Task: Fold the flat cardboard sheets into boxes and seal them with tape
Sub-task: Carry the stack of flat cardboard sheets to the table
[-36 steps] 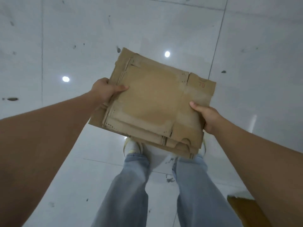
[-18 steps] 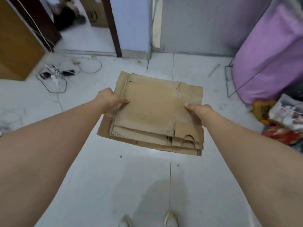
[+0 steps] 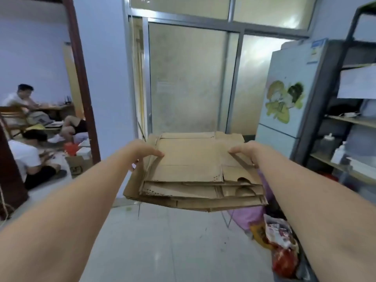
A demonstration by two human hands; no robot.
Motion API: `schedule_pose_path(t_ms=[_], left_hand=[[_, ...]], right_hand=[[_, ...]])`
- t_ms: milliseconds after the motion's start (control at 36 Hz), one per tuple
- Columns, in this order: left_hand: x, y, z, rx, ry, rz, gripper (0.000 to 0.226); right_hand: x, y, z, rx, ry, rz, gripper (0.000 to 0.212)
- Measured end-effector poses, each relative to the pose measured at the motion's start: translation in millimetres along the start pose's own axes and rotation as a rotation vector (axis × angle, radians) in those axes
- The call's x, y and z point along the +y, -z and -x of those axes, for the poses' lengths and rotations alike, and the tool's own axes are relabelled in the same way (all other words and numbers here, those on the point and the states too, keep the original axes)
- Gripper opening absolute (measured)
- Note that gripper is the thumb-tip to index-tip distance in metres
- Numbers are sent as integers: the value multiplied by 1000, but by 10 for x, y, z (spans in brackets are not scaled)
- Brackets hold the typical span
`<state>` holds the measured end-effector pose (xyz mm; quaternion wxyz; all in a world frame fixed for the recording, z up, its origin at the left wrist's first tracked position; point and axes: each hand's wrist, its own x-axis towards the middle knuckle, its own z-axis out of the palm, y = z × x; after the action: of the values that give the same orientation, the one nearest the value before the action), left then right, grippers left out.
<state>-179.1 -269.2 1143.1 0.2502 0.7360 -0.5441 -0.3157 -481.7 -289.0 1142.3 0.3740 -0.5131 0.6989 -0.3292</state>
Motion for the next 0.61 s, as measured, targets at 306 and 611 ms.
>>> schedule_pose_path(t_ms=[306,611], left_hand=[[1073,-116,949,-291,-348,-52,82],[1522,-888,2609,-589,-729,-140,76]], right_hand=[[-43,1208,2059,442,-112,89,79],[456,1726,4391,737,-429,259,66]])
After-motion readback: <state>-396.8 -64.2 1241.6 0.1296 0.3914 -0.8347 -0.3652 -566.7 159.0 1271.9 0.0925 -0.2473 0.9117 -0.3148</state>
